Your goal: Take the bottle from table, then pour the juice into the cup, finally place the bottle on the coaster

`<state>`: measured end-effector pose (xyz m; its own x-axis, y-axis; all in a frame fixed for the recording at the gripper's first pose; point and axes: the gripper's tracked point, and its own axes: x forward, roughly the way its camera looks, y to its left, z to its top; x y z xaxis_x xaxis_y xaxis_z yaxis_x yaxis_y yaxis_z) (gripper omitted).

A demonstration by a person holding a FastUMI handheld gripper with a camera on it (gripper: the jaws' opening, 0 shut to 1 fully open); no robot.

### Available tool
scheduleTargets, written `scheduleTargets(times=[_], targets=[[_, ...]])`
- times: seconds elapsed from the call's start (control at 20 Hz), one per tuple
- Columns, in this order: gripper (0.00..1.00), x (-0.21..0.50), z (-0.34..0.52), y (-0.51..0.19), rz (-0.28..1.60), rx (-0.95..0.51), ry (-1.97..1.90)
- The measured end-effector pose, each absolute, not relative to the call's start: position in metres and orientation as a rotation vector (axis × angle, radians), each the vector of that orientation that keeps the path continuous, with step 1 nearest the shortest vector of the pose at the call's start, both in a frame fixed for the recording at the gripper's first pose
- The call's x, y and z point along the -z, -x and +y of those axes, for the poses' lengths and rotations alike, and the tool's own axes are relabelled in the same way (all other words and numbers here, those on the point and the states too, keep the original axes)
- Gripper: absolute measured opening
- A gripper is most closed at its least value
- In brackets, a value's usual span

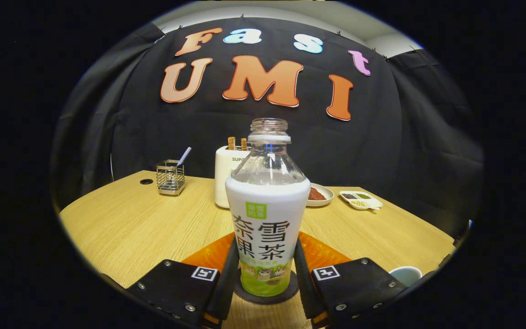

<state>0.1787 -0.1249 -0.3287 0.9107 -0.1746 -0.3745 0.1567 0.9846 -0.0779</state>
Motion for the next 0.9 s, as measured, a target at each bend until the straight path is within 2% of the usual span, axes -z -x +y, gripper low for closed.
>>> scheduleTargets(times=[0.25, 0.4, 0.5, 0.9], targets=[[0.69, 0.325, -0.126, -0.175, 0.385, 0.195, -0.007], [0.89, 0.310, -0.125, -0.169, 0.348, 0.177, -0.049], [0.96, 0.297, -0.124, -0.162, 0.317, 0.168, -0.072], [0.97, 0.213, -0.108, -0.122, 0.184, 0.118, -0.149]])
